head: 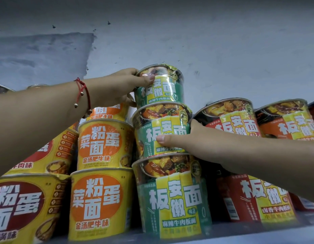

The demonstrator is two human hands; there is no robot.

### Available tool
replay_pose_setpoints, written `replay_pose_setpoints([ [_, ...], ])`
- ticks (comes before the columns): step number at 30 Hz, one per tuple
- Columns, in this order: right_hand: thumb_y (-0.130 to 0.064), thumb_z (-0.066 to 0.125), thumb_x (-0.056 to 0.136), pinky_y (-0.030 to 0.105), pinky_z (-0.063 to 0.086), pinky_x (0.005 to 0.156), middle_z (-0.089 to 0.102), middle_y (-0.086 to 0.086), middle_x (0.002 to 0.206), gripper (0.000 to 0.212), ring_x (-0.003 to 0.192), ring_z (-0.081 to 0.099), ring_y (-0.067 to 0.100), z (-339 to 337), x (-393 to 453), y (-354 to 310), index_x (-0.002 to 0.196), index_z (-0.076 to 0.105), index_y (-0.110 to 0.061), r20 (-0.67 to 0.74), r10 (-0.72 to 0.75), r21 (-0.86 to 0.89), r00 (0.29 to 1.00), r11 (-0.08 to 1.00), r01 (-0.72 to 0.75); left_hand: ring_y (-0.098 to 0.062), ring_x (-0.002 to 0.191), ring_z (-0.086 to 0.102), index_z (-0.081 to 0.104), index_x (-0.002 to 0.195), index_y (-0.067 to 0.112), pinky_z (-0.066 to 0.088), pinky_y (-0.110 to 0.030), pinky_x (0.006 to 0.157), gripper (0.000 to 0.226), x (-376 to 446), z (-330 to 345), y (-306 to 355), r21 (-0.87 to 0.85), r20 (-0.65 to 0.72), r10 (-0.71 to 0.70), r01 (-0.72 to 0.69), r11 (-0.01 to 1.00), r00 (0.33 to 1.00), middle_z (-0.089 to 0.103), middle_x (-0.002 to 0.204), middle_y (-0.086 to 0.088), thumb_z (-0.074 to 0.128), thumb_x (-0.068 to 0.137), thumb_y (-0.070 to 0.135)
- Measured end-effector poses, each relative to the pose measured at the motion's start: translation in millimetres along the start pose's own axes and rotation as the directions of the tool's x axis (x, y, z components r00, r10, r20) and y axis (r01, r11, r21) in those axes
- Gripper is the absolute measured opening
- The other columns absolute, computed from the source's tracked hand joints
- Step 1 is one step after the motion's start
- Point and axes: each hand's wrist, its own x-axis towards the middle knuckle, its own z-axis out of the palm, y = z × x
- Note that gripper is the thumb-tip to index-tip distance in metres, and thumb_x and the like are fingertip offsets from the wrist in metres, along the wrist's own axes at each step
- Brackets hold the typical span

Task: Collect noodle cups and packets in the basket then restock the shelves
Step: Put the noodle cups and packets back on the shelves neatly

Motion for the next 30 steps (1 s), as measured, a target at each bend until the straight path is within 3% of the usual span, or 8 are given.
replay_pose_setpoints([
  [4,-0.081,0.076,0.039,0.041,0.048,0.099,0.060,-0.011,0.127,0.133,0.113,0.061,0.019,0.7,-8.4,-2.1,0.150,0.021,-0.033,0.002,-0.020,0.034,1.000,0.999,0.019,-0.023,0.102,0.066,0.049,0.124,0.016,0.058,-0.043,0.083,0.045,-1.9,-3.1,-4.2,0.151,-0.030,0.065,-0.059,0.987,0.997,0.063,0.116,-0.007,0.062,0.089,0.041],
  [8,-0.074,0.075,0.060,0.029,0.048,0.081,0.059,-0.014,0.121,0.102,0.105,0.059,0.011,3.5,-33.1,-3.8,0.143,0.031,-0.034,-0.014,-0.035,0.078,0.999,0.996,0.036,-0.023,0.102,0.064,0.041,0.132,0.031,0.059,-0.048,0.083,0.037,-5.3,1.6,-8.2,0.216,-0.045,0.162,-0.149,0.965,0.986,0.056,0.113,0.004,0.056,0.098,0.033],
  [11,-0.081,0.075,0.044,0.040,0.048,0.097,0.054,-0.018,0.129,0.118,0.113,0.058,0.012,13.7,-51.2,3.0,0.143,0.025,-0.043,-0.030,-0.108,-0.032,0.994,0.994,0.107,-0.024,0.103,0.065,0.039,0.130,0.034,0.056,-0.053,0.088,0.036,-7.3,6.7,-9.4,0.207,-0.050,0.179,-0.165,0.964,0.983,0.058,0.114,0.004,0.054,0.098,0.038],
  [16,-0.074,0.077,0.056,0.043,0.045,0.106,0.036,-0.017,0.145,0.128,0.129,0.046,0.012,26.2,-53.0,17.9,0.152,0.000,-0.041,-0.071,-0.191,-0.110,0.979,0.977,0.182,-0.015,0.098,0.066,0.036,0.138,0.032,0.057,-0.042,0.086,0.059,-9.8,13.2,-13.0,0.234,-0.089,0.222,-0.196,0.952,0.971,0.060,0.114,0.009,0.064,0.088,0.048],
  [18,-0.075,0.076,0.055,0.044,0.044,0.107,0.035,-0.016,0.147,0.129,0.130,0.045,0.013,26.7,-51.1,19.6,0.152,-0.002,-0.041,-0.068,-0.194,-0.110,0.979,0.976,0.186,-0.015,0.104,0.063,0.034,0.144,0.032,0.056,-0.038,0.087,0.068,-9.5,14.0,-14.6,0.292,-0.112,0.233,-0.192,0.937,0.966,0.058,0.125,0.006,0.064,0.087,0.052],
  [23,-0.084,0.064,0.049,0.044,0.043,0.108,0.034,-0.013,0.150,0.130,0.134,0.043,0.015,28.6,-51.5,25.8,0.153,0.003,-0.037,-0.074,-0.227,-0.143,0.971,0.966,0.215,-0.024,0.138,0.036,0.021,0.151,0.041,0.034,-0.032,0.098,0.079,-26.3,21.9,-13.9,0.499,-0.165,0.344,-0.223,0.838,0.924,0.022,0.158,-0.003,0.058,0.085,0.064],
  [26,-0.085,0.061,0.048,0.045,0.044,0.108,0.033,-0.011,0.151,0.129,0.133,0.045,0.017,30.8,-49.8,28.1,0.153,0.005,-0.035,-0.083,-0.230,-0.143,0.970,0.966,0.216,-0.019,0.143,0.026,0.035,0.144,0.048,0.032,-0.037,0.109,0.069,-50.7,33.7,-18.1,0.569,-0.104,0.412,-0.285,0.771,0.905,0.015,0.159,0.008,0.059,0.081,0.065],
  [30,-0.088,0.059,0.046,0.045,0.044,0.107,0.035,-0.009,0.151,0.131,0.135,0.043,0.016,29.4,-46.1,27.3,0.153,0.006,-0.033,-0.068,-0.206,-0.182,0.976,0.965,0.191,-0.016,0.139,0.034,0.056,0.130,0.041,0.037,-0.032,0.106,0.049,-58.6,50.3,-25.5,0.483,-0.159,0.346,-0.232,0.844,0.925,0.025,0.155,0.008,0.057,0.086,0.061],
])
